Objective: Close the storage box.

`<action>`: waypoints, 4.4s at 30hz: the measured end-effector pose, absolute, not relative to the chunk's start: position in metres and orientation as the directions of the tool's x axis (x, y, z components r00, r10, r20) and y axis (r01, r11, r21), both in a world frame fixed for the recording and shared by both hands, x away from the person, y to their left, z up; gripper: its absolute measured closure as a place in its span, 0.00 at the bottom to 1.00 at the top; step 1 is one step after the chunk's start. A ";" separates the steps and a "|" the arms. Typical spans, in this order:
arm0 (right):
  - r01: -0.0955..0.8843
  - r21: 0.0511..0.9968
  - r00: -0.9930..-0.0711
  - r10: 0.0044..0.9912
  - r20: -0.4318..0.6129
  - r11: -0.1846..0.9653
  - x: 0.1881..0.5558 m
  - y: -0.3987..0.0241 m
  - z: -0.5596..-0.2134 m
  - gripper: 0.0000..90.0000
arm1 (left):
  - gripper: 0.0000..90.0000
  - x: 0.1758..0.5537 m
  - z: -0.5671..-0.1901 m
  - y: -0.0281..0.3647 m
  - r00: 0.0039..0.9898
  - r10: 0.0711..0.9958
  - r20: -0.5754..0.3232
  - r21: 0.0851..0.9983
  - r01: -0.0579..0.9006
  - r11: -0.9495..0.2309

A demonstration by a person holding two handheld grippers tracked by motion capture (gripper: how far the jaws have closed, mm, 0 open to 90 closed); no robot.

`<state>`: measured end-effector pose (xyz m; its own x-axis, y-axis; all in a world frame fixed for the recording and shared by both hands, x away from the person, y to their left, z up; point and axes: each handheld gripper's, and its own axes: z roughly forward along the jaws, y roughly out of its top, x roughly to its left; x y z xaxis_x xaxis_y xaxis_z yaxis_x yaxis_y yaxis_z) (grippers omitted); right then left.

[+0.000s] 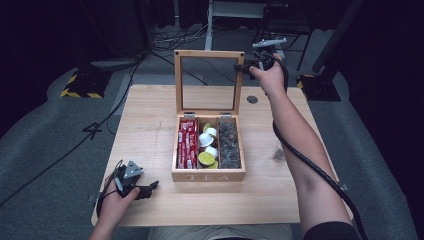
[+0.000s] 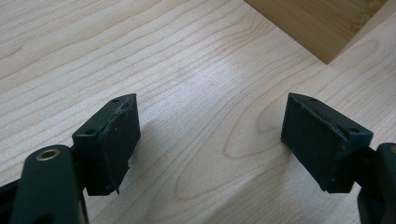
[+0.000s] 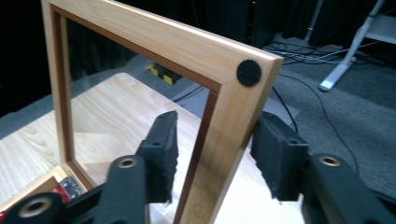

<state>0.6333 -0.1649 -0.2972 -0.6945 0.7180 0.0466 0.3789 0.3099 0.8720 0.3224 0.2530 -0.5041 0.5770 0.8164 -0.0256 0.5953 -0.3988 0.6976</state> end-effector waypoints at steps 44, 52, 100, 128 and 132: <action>0.190 0.860 -0.826 0.551 -0.121 0.474 0.507 -0.189 -0.274 0.75 | 0.18 0.324 -0.504 0.244 0.583 0.812 -0.026 0.693 0.596 -0.406; 0.173 0.864 -0.842 0.526 -0.119 0.473 0.477 -0.194 -0.285 0.74 | 0.18 0.325 -0.504 0.243 0.585 0.810 -0.024 0.689 0.597 -0.411; 0.208 0.829 -0.868 0.488 -0.089 0.520 0.405 -0.204 -0.374 0.69 | 0.18 0.325 -0.504 0.238 0.589 0.808 -0.025 0.691 0.594 -0.412; 0.226 0.804 -0.870 0.486 -0.089 0.551 0.385 -0.203 -0.413 0.64 | 0.17 0.326 -0.504 0.236 0.596 0.803 -0.018 0.689 0.589 -0.422; 0.236 0.803 -0.868 0.491 -0.079 0.547 0.381 -0.204 -0.414 0.62 | 0.17 0.326 -0.504 0.235 0.593 0.805 -0.025 0.690 0.593 -0.416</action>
